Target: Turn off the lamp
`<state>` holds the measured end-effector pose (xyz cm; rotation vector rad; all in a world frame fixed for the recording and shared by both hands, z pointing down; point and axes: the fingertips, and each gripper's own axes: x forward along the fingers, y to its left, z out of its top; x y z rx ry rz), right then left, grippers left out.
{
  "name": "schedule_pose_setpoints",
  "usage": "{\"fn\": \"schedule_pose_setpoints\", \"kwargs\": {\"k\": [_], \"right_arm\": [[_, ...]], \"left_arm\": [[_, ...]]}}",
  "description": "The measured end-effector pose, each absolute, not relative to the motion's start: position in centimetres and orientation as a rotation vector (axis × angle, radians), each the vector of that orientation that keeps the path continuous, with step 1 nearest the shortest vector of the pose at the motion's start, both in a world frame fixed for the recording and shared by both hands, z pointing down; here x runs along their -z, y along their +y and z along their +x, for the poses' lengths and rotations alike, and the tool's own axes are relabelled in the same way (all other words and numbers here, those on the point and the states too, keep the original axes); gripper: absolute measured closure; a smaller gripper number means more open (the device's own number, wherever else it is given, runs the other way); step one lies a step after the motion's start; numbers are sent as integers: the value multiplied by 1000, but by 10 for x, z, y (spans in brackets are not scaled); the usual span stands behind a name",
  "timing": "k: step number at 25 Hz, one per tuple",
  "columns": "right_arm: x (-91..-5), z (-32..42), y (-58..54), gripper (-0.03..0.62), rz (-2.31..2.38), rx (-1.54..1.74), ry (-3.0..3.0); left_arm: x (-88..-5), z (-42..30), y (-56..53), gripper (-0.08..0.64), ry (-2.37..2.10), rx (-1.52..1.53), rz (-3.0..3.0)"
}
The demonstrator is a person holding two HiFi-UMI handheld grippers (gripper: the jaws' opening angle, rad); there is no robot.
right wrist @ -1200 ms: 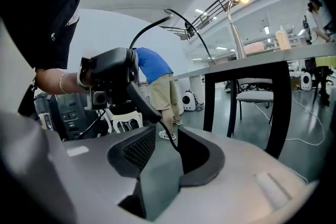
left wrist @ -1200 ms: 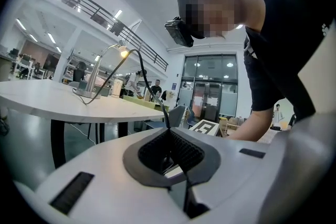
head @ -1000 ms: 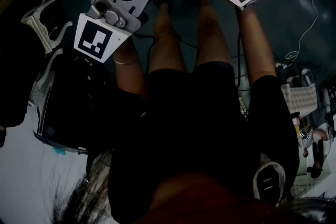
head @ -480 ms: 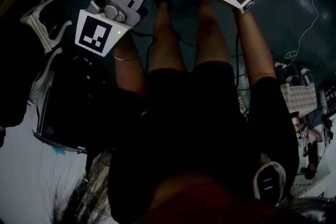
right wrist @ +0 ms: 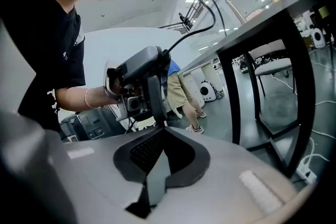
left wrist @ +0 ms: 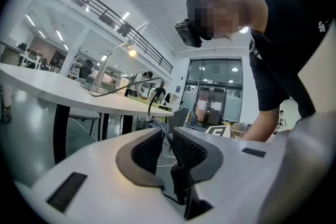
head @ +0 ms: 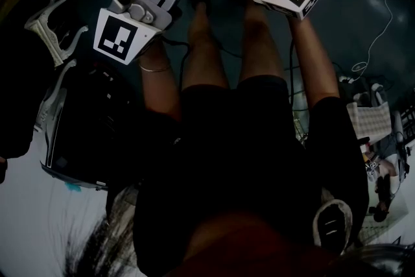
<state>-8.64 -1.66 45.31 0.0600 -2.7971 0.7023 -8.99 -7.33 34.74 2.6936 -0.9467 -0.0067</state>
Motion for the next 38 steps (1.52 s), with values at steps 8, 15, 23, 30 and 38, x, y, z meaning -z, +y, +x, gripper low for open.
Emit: {"fn": "schedule_pose_setpoints", "kwargs": {"k": [8, 15, 23, 30, 38], "right_arm": [[-441, -72, -22, 589, 124, -1050, -2876], [-440, -66, -19, 589, 116, -1093, -2891], [-439, -64, -20, 589, 110, -1070, -2910], [-436, -63, -19, 589, 100, -984, -2930], [-437, -64, -18, 589, 94, -919, -2919]], "left_arm": [[-359, -91, -65, 497, -903, -7, 2648], [-377, -81, -57, 488, -803, -39, 2613], [-394, -63, -48, 488, -663, -75, 2566], [-394, -56, -45, 488, -585, -52, 2554], [-396, -55, -46, 483, -578, -19, 2526]]}}
